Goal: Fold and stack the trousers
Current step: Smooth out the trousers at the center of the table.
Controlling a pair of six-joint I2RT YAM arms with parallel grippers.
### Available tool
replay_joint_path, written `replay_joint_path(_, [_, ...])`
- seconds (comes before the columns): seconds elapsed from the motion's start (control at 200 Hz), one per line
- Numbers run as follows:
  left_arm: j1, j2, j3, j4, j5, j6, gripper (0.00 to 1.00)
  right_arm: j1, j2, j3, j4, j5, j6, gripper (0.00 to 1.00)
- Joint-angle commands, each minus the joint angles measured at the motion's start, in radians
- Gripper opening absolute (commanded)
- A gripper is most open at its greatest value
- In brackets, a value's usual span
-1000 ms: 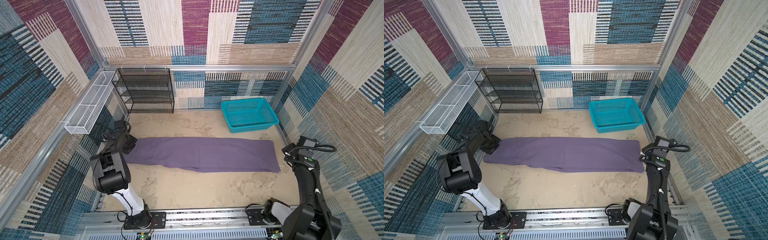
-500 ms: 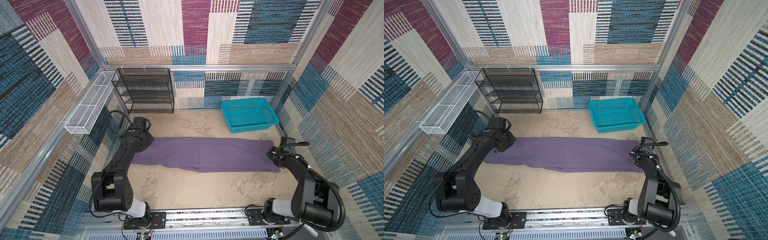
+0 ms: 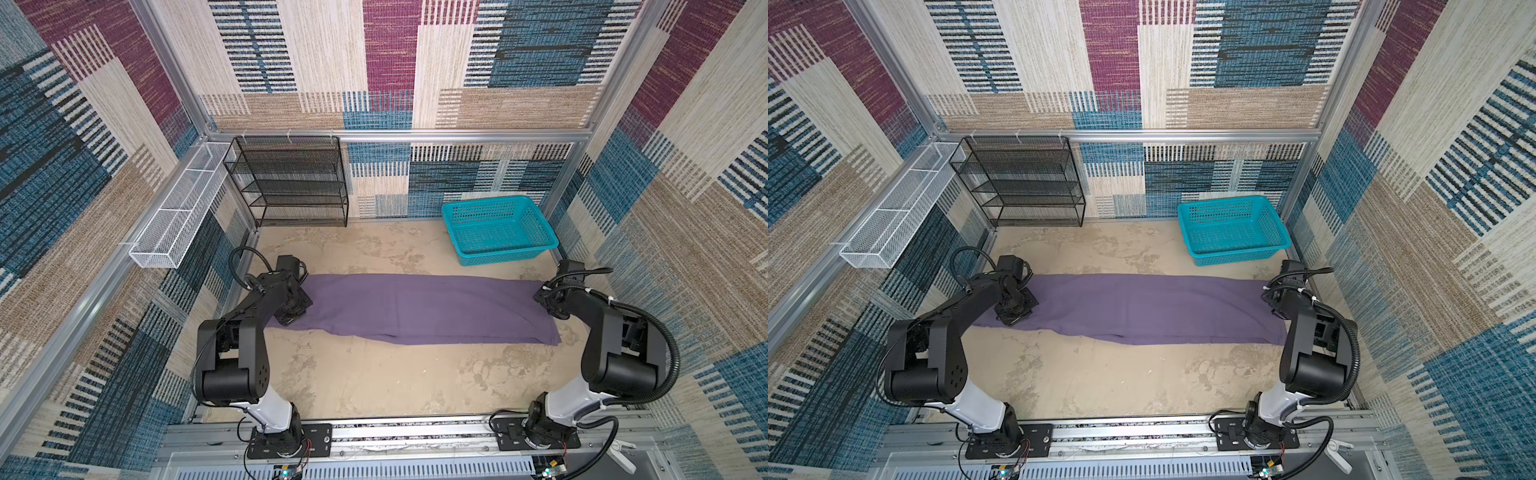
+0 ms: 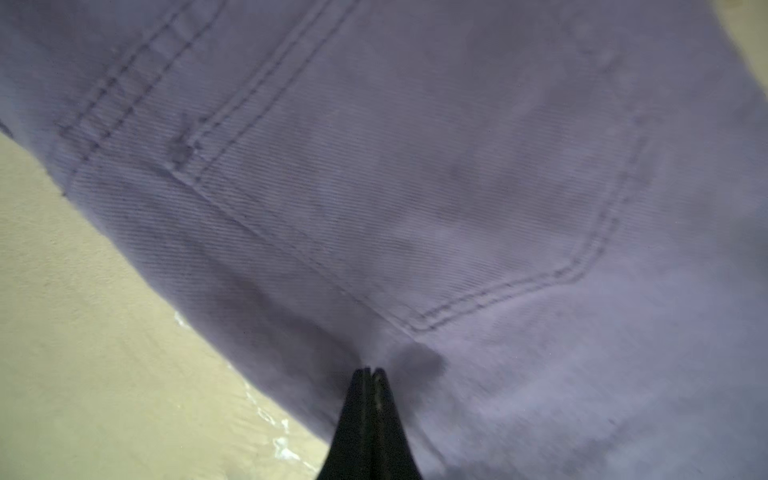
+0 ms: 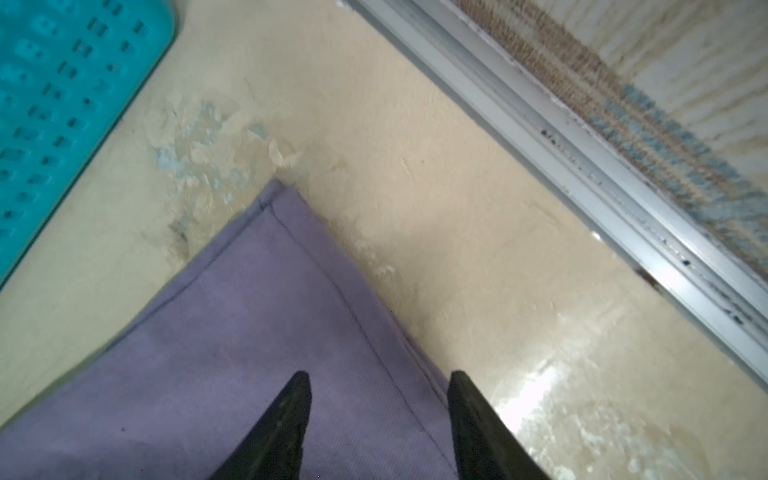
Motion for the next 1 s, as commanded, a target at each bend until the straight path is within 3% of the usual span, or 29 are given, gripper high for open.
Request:
replay_joint_path(0.0, [0.042, 0.025, -0.013, 0.011, 0.010, 0.014, 0.02, 0.000, 0.031, 0.036, 0.023, 0.012, -0.029, 0.58])
replay_joint_path(0.19, [0.081, 0.041, -0.005, 0.010, -0.002, 0.020, 0.00, 0.001, 0.105, 0.101, 0.051, -0.053, -0.087, 0.58])
replay_joint_path(0.441, [0.101, 0.051, 0.002, 0.003, -0.011, 0.023, 0.00, -0.006, 0.207, 0.163, 0.054, -0.046, -0.138, 0.53])
replay_joint_path(0.511, [0.110, 0.059, 0.004, 0.000, -0.018, 0.023, 0.00, -0.016, 0.232, 0.171, 0.058, -0.061, -0.137, 0.47])
replay_joint_path(0.596, [0.128, 0.066, 0.005, -0.003, -0.016, 0.023, 0.00, -0.030, 0.249, 0.176, 0.057, -0.076, -0.135, 0.32])
replay_joint_path(0.696, [0.149, 0.067, 0.005, -0.002, -0.018, 0.021, 0.00, -0.054, 0.259, 0.181, 0.056, -0.069, -0.121, 0.26])
replay_joint_path(0.997, [0.169, 0.094, 0.012, 0.002, -0.035, 0.024, 0.00, -0.104, 0.327, 0.236, 0.089, -0.102, -0.125, 0.30])
